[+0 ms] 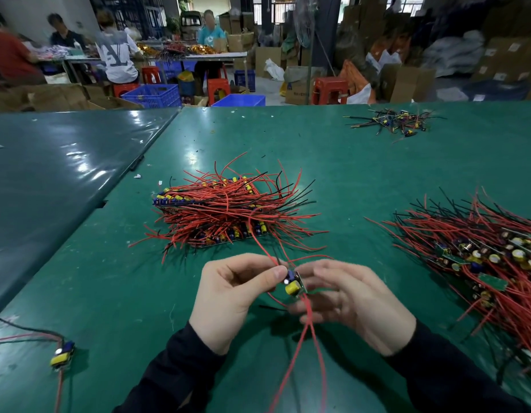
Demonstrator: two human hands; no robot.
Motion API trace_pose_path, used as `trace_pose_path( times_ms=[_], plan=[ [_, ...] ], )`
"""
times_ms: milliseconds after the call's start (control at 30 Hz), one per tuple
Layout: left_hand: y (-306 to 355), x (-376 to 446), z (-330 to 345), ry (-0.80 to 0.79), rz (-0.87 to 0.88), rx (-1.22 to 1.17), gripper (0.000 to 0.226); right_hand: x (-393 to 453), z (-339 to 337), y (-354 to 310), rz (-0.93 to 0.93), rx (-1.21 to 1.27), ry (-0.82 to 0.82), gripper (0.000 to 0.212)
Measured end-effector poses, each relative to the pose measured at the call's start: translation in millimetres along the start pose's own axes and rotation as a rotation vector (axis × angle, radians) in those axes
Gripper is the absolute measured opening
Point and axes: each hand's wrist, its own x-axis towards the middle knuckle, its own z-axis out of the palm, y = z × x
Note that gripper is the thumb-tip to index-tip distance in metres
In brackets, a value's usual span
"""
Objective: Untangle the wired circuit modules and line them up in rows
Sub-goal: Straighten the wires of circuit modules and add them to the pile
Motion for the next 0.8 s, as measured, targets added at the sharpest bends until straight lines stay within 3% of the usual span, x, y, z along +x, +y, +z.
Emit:
trace_pose_path(
  times_ms=[100,200,367,800],
  plan=[
    [-4,-4,6,-0.029,0.050,0.113,0.007,-2,8,6,0.065,-0.098,-0.058,0.045],
    [-5,-4,7,-0.032,0.062,0.148,0.006,-4,12,9,0.015,-0.122,-0.080,0.033],
    [-3,-3,5,-0.093,-0.074,-0.002,0.020,-5,13,10,-0.034,-0.185,-0.112,0.027],
    [-5,-4,6,0.026,0.053,0.035,0.014,-5,15,9,-0.047,-0.176,-0.143,0.025]
  ],
)
